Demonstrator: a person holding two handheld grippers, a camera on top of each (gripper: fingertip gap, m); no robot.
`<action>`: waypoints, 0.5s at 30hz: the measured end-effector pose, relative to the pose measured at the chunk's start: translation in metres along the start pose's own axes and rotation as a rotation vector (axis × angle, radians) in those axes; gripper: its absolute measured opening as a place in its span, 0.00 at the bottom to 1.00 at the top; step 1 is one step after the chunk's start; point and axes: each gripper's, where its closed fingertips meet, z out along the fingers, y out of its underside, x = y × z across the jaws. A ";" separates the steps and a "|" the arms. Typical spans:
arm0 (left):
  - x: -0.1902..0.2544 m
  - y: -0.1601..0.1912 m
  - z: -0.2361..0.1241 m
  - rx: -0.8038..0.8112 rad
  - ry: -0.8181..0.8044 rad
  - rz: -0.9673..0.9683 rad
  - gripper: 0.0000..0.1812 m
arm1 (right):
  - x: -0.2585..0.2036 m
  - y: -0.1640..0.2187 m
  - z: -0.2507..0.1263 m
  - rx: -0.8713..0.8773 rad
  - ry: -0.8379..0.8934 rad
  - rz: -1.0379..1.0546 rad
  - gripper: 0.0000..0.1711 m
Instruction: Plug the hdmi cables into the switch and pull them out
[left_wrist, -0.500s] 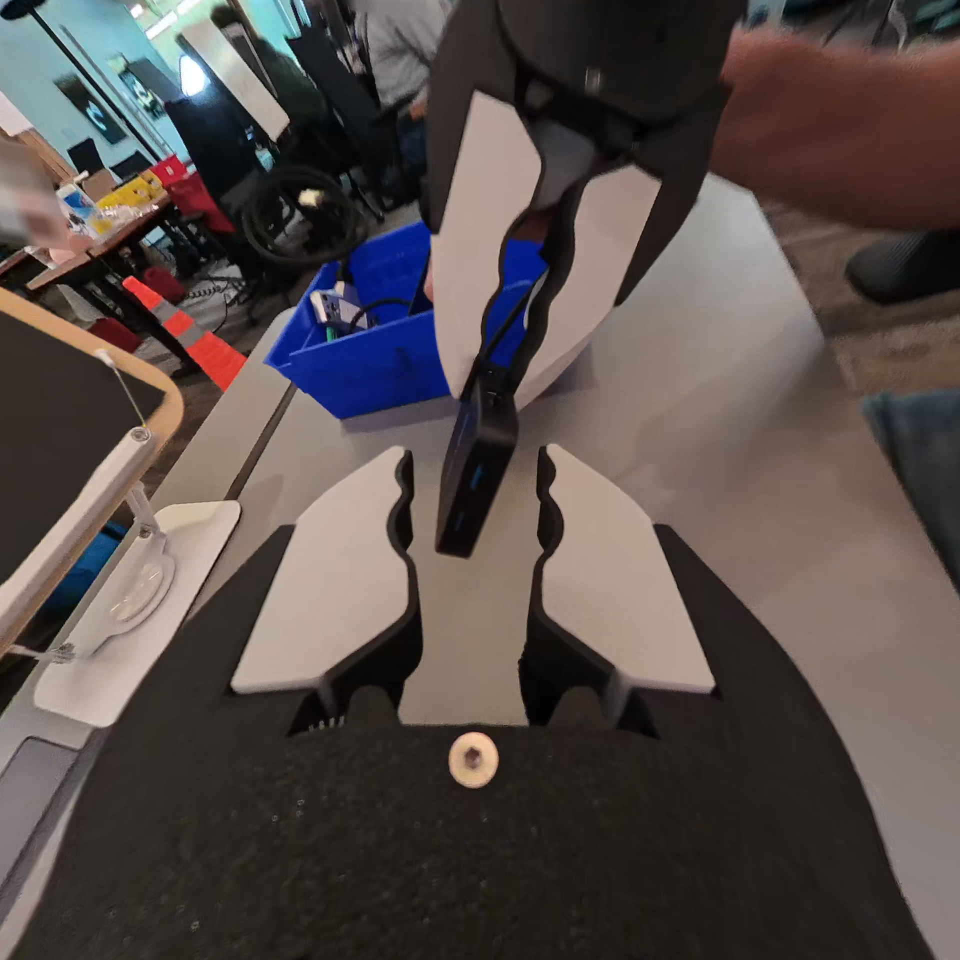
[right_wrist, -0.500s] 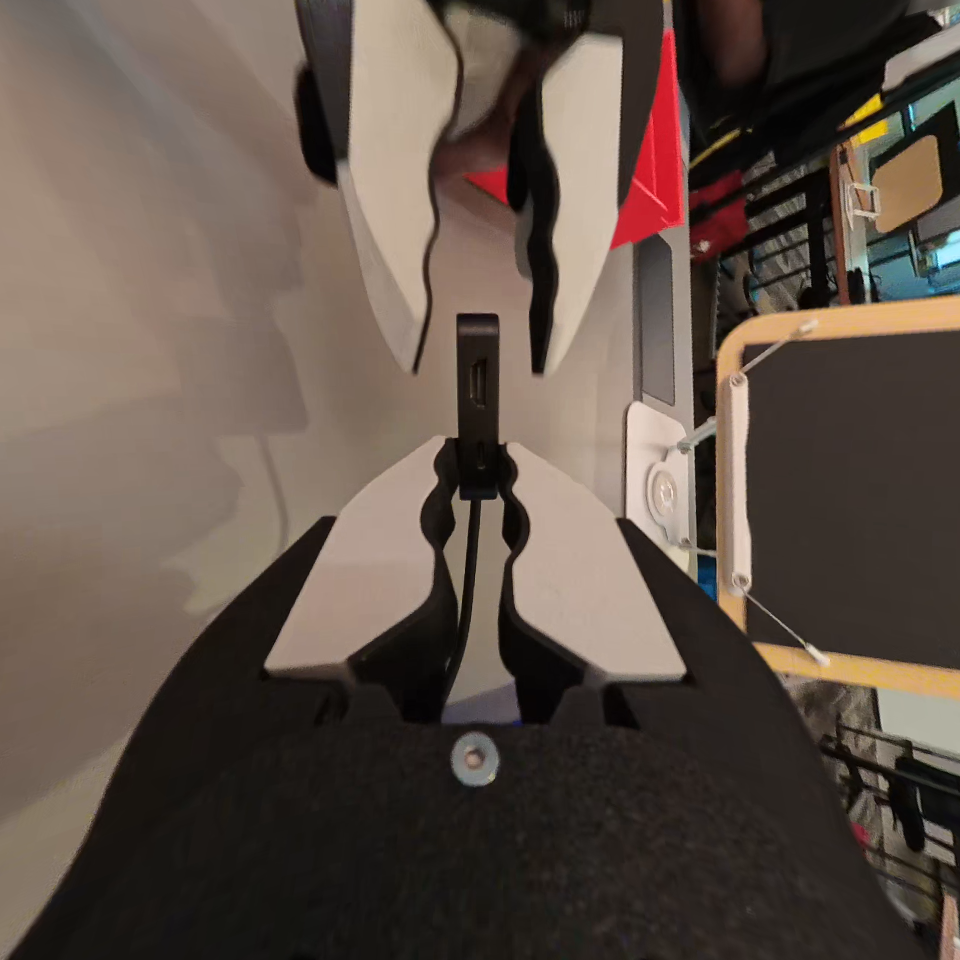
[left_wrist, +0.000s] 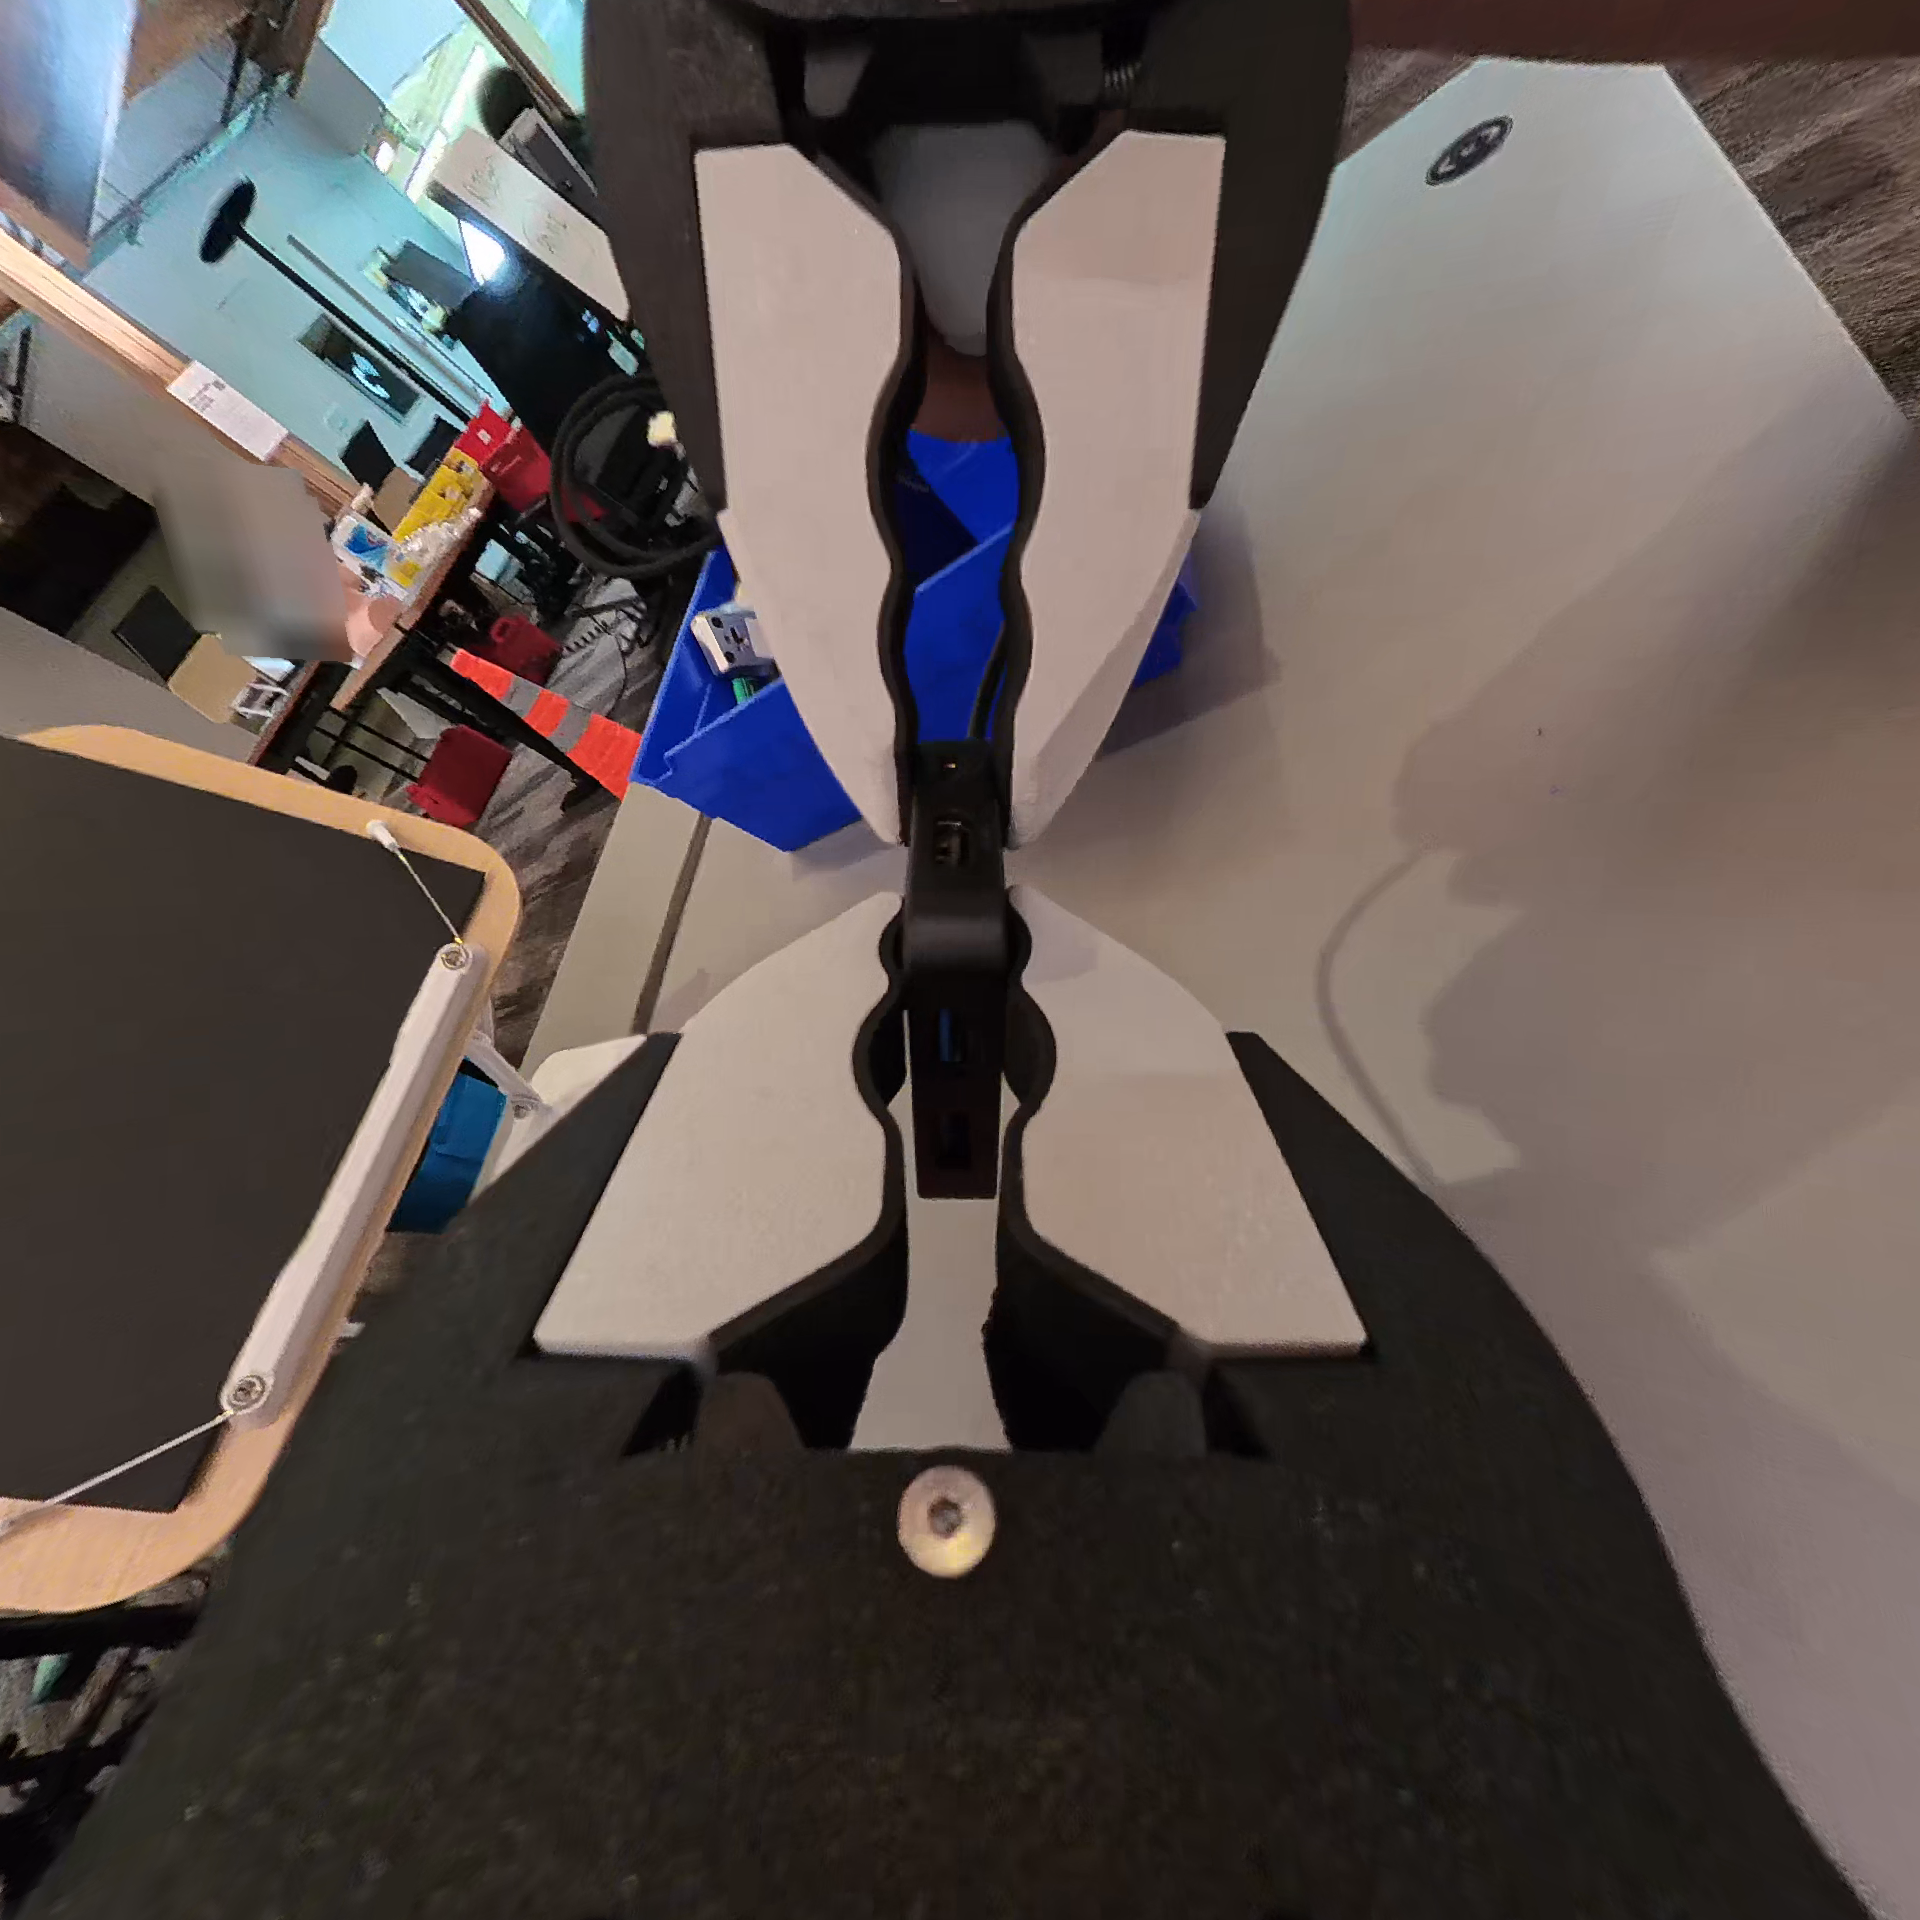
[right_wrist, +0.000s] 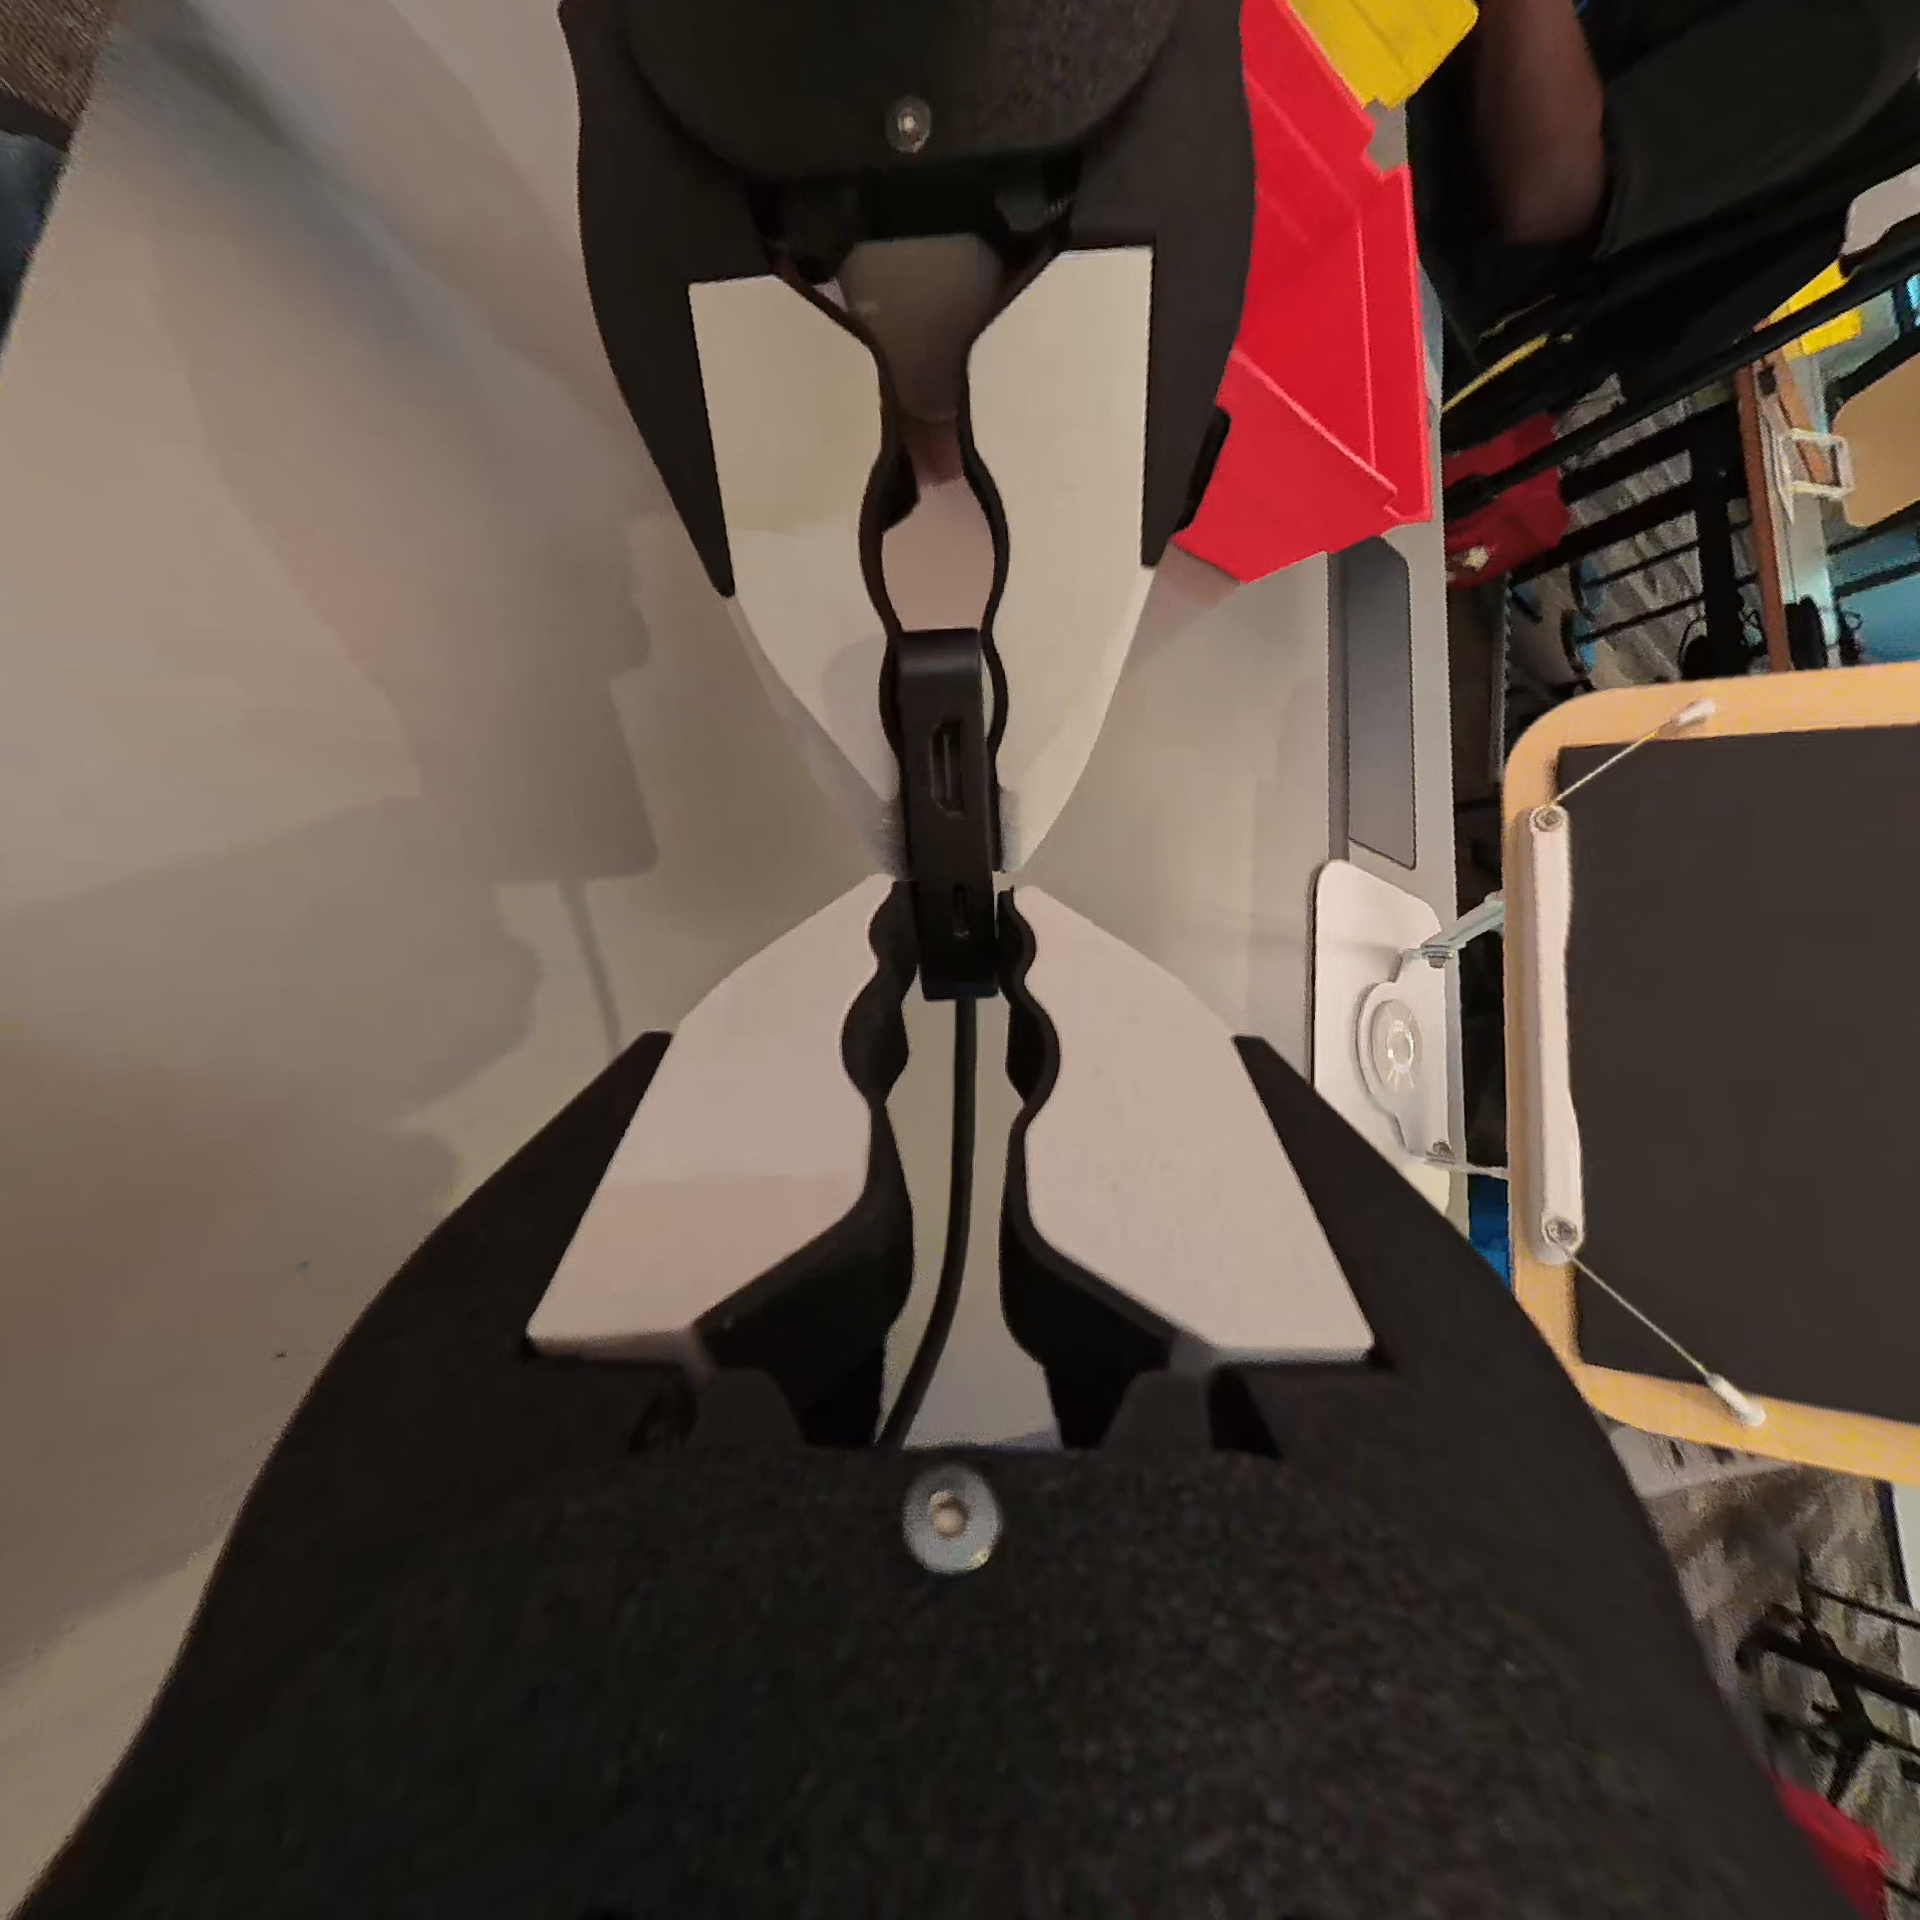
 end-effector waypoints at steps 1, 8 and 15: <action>-0.001 -0.002 -0.001 0.008 -0.009 0.011 0.07 | 0.001 -0.001 -0.004 0.021 0.003 0.005 0.09; -0.015 0.000 -0.015 0.039 -0.033 -0.036 0.07 | 0.026 -0.009 -0.056 0.162 0.054 0.125 0.15; -0.022 -0.028 -0.036 0.208 0.010 -0.127 0.07 | 0.060 0.004 -0.141 0.475 0.108 0.324 0.15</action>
